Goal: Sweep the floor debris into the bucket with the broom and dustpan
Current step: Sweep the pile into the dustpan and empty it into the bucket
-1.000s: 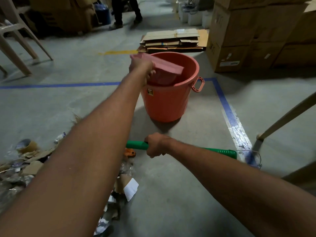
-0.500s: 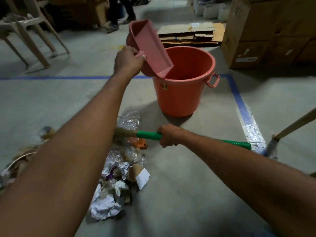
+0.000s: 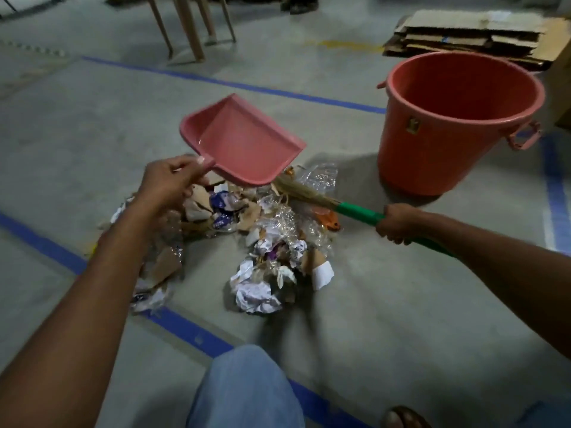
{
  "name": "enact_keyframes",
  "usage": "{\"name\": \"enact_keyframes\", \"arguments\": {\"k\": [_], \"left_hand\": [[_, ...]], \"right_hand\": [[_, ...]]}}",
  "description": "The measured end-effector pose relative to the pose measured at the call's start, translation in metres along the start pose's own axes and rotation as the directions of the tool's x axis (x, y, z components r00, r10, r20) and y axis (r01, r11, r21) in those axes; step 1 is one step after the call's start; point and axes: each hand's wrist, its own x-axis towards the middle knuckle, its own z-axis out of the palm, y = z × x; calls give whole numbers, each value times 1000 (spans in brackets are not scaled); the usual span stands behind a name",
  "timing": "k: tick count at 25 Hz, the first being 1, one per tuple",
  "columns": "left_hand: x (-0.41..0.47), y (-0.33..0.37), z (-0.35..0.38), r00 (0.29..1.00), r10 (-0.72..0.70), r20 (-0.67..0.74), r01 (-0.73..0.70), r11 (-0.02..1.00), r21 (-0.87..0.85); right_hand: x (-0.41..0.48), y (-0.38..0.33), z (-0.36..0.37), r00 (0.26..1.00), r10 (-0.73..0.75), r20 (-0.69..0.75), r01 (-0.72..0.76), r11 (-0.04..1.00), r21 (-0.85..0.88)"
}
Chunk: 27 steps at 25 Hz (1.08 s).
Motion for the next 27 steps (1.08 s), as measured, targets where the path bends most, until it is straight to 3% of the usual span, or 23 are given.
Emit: {"name": "enact_keyframes", "arguments": {"k": [6,14,19,27], "left_hand": [[-84,-170,-77,944,-326,-40,325,945,-36],[-194,-271,-97,772,-622,135,624,781,26],[-192,-283,-25,759,-615,213,636,771,-40],[-132,-231,21,850,-467,245,482,876,-3]], "right_hand": [[3,-9,8,990,-97,-101,101,994,34],[14,-1,26,999,-33,-7,33,999,27],[15,-11,64,998,-57,2,57,998,14],[18,-17,76,999,-29,-26,30,999,35]]}}
